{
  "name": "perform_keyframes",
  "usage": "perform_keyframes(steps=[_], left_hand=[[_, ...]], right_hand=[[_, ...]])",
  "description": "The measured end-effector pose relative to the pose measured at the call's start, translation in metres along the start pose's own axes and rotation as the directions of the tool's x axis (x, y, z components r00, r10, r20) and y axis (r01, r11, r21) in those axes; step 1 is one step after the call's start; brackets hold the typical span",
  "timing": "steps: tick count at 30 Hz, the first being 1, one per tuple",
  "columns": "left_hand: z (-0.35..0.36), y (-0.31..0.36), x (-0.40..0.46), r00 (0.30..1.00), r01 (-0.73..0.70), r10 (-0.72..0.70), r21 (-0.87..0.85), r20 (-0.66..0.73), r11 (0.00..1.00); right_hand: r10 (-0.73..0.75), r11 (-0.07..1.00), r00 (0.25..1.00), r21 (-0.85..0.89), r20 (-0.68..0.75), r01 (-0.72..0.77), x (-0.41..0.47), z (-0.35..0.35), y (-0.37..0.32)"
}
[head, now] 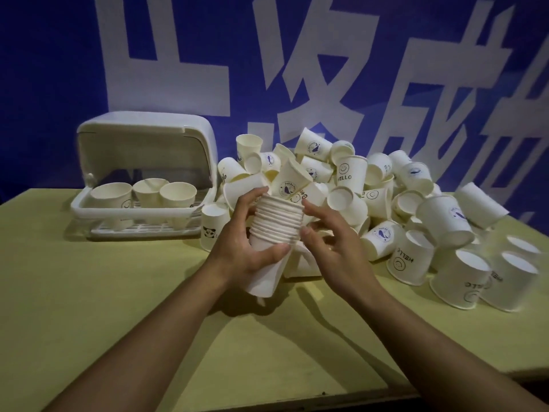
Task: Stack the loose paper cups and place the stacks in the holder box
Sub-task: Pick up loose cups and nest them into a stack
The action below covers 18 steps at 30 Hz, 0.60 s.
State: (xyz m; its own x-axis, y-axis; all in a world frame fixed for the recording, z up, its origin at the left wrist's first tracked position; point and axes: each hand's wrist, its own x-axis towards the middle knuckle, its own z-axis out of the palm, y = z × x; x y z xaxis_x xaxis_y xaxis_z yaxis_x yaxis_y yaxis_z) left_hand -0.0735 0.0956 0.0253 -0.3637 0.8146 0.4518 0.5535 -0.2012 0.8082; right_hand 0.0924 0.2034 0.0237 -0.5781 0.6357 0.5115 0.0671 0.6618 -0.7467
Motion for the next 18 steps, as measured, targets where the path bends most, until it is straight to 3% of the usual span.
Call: perform_keyframes(steps=[3,7,11,14,18], left_hand=[[0.004,-0.019,-0.006,1.000,0.023,-0.023,-0.012,-0.008,1.000],[-0.006,-0.030,-0.012,0.999,0.050,-0.051,-0.061,-0.017,0.997],[-0.016,-0.033,-0.014,0.995,0.079,-0.084,-0.093,-0.052,0.993],[-0.020,-0.034,-0.013,0.991,0.085,-0.095,-0.112,-0.091,0.990],[-0.017,-0.035,-0.015,0.994,0.082,-0.089,-0.096,-0.071,0.992]], right_hand=[[-0.102,0.981,0.993,-0.158,0.054,0.110,-0.002,-0.004,0.016],[-0.289,0.853,0.952,-0.425,0.097,0.302,-0.008,0.000,0.054],[-0.249,0.815,0.958,-0.503,0.143,0.287,-0.004,0.008,0.057],[-0.128,0.730,0.956,-0.627,0.264,0.271,-0.009,0.012,0.061],[-0.179,0.707,0.966,-0.659,0.184,0.257,-0.015,0.010,0.068]])
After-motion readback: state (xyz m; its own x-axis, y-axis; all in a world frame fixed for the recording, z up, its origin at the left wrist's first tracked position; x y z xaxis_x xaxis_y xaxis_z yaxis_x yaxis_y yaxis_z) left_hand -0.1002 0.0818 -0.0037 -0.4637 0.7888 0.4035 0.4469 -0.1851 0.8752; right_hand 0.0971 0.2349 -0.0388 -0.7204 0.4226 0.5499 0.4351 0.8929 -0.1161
